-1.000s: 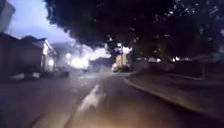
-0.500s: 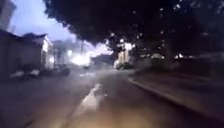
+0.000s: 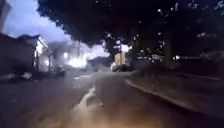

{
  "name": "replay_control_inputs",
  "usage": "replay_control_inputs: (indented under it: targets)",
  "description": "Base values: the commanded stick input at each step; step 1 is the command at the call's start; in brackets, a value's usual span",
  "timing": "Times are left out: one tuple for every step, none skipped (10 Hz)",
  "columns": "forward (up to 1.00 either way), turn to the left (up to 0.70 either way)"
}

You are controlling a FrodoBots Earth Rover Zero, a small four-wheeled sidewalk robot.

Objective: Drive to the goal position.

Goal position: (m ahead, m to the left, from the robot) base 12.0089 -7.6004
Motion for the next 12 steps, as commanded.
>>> replay_control_inputs:
  targets:
    - [0.7,0.0]
    - [0.7,0.0]
    - [0.7,0.0]
    - [0.7,-0.03]
    - [0.7,-0.35]
    - [0.7,-0.35]
    - [0.7,-0.33]
    - [0.7,-0.23]
    - [0.7,0.0]
    - [0.7,0.0]
    - [0.7,0.0]
    - [0.7,0.0]
